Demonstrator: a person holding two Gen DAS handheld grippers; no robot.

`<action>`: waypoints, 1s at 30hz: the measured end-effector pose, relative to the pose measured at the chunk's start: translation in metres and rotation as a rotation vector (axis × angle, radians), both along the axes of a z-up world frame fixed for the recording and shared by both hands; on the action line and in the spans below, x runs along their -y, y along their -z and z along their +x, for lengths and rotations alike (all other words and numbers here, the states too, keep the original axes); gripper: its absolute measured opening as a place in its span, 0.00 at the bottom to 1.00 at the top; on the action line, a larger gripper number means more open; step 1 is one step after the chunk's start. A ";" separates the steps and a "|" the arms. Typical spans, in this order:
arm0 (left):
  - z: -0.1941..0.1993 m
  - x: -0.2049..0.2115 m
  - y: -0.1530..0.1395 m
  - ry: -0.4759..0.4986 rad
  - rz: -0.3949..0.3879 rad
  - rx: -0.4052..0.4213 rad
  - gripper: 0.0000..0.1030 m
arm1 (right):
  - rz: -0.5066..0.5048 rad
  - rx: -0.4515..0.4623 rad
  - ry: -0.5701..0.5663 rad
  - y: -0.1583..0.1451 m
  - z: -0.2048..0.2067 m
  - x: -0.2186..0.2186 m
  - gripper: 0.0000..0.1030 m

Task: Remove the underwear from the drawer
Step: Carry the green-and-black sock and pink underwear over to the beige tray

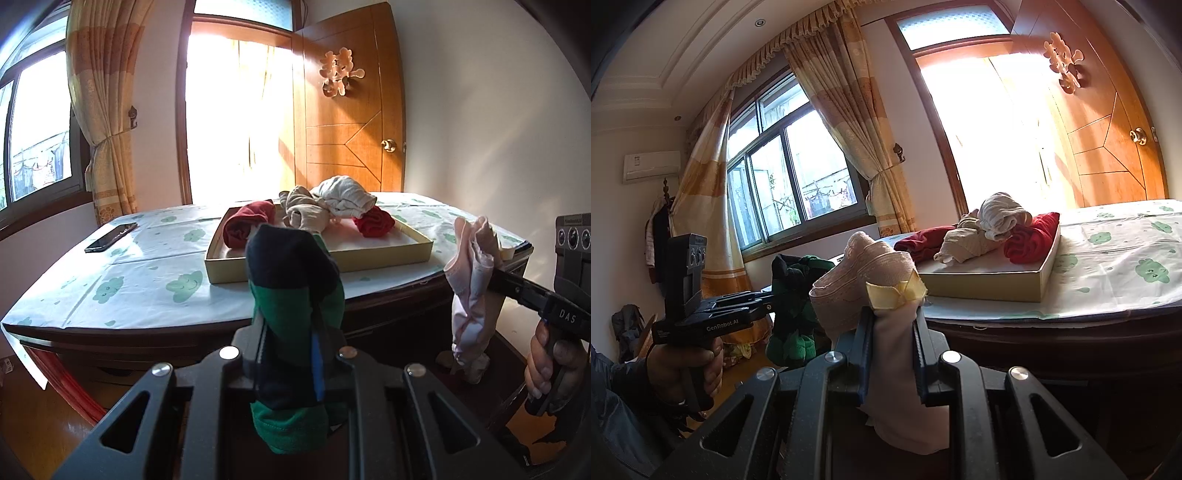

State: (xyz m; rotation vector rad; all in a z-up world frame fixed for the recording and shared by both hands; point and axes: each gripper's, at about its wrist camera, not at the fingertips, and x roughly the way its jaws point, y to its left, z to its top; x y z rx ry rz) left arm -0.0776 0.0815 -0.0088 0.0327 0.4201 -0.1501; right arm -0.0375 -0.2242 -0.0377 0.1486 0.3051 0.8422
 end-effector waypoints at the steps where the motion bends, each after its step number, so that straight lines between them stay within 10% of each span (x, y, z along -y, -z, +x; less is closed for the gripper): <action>1: 0.000 0.000 -0.001 0.001 0.000 0.003 0.17 | 0.006 -0.002 -0.001 0.000 0.000 0.001 0.20; 30: 0.048 0.004 -0.053 0.074 0.024 0.058 0.17 | -0.044 -0.007 0.034 -0.078 0.047 -0.025 0.20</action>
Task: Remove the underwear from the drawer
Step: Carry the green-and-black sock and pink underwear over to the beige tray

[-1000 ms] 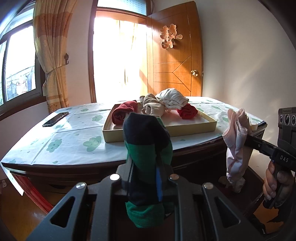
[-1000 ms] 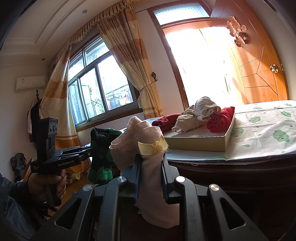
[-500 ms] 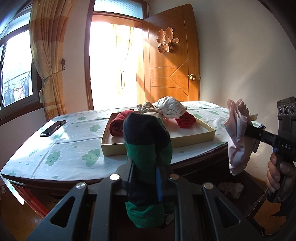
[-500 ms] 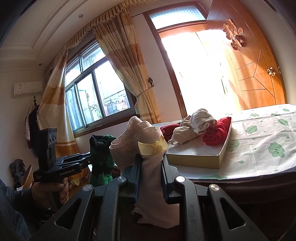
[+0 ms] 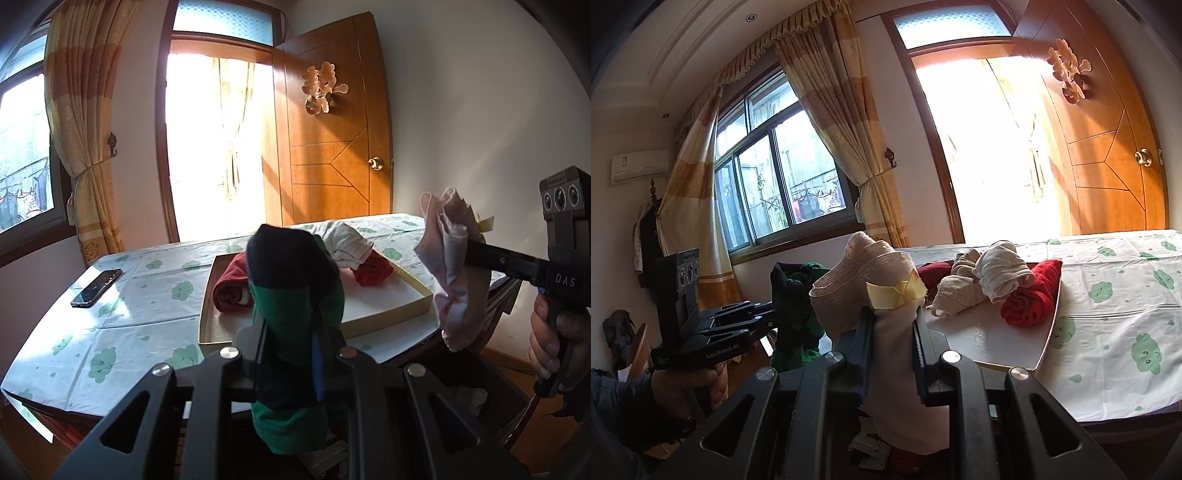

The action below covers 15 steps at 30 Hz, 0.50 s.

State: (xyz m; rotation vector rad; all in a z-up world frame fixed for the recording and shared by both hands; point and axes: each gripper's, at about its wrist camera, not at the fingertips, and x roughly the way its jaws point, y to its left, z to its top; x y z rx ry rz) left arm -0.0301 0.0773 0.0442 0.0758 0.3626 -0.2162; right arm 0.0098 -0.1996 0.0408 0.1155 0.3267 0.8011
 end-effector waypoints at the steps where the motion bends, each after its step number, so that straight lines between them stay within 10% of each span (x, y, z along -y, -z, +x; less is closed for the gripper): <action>1: 0.002 0.000 -0.002 0.002 -0.002 0.000 0.17 | 0.000 -0.001 -0.001 -0.003 0.003 -0.002 0.20; 15: 0.046 -0.001 -0.027 0.009 0.004 0.015 0.17 | -0.005 -0.005 0.019 -0.029 0.036 -0.027 0.20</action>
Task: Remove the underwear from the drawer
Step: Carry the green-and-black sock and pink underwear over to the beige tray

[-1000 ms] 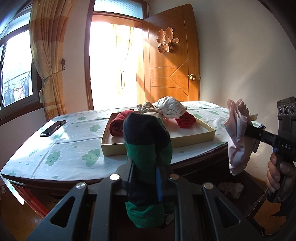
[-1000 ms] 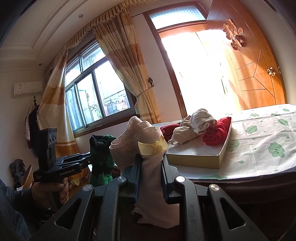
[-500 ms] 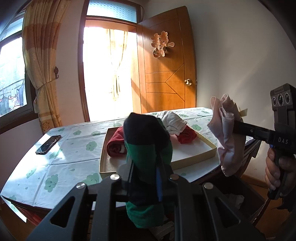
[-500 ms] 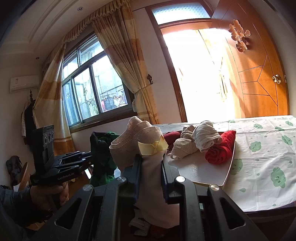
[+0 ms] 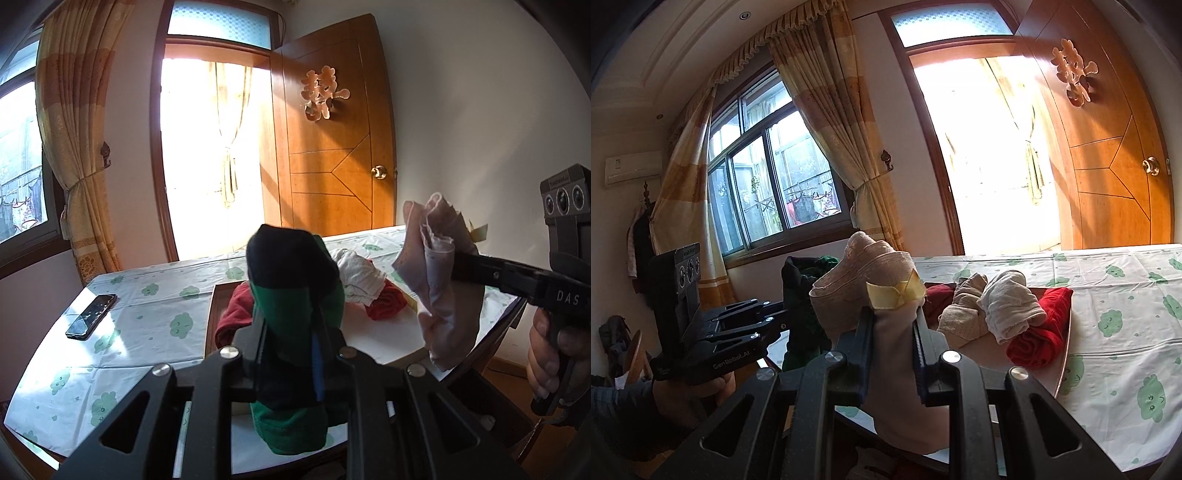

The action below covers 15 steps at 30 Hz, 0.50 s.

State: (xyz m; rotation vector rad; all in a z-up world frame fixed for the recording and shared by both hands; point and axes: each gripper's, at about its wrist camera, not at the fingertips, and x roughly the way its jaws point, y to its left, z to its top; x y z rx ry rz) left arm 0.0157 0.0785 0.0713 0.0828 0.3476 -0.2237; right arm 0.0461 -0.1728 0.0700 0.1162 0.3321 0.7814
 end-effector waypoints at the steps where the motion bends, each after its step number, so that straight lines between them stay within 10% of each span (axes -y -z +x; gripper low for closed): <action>1: 0.002 0.000 0.000 -0.001 0.000 0.000 0.17 | -0.001 0.001 0.002 -0.001 0.002 -0.001 0.20; 15: 0.034 -0.003 -0.007 -0.006 -0.009 -0.020 0.17 | 0.019 -0.028 0.027 -0.012 0.035 -0.013 0.20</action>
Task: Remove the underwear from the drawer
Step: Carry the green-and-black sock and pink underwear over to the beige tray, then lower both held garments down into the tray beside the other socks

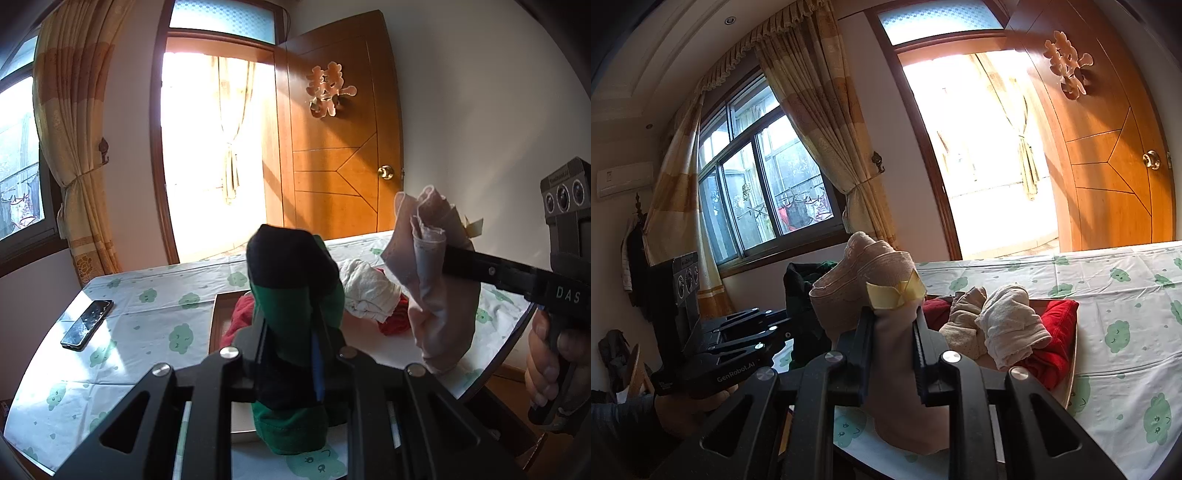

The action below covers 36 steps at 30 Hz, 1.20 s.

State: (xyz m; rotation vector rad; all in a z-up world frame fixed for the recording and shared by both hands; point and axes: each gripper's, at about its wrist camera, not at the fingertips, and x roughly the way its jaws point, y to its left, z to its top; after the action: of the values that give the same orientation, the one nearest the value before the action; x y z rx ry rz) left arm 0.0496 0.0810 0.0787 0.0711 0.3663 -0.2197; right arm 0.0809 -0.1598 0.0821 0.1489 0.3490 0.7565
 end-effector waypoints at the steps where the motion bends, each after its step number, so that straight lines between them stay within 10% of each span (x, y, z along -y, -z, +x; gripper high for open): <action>1: 0.004 -0.001 -0.001 -0.001 -0.003 -0.005 0.17 | 0.001 -0.001 0.003 0.000 0.003 0.000 0.20; 36: 0.083 0.008 0.002 -0.028 0.056 -0.078 0.17 | -0.047 -0.051 0.083 -0.015 0.082 -0.025 0.21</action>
State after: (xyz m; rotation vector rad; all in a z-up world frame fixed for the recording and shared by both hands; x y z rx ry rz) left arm 0.1326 0.0731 0.0767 0.1123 0.4511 -0.1854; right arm 0.1631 -0.1345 0.0976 0.1383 0.4067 0.6628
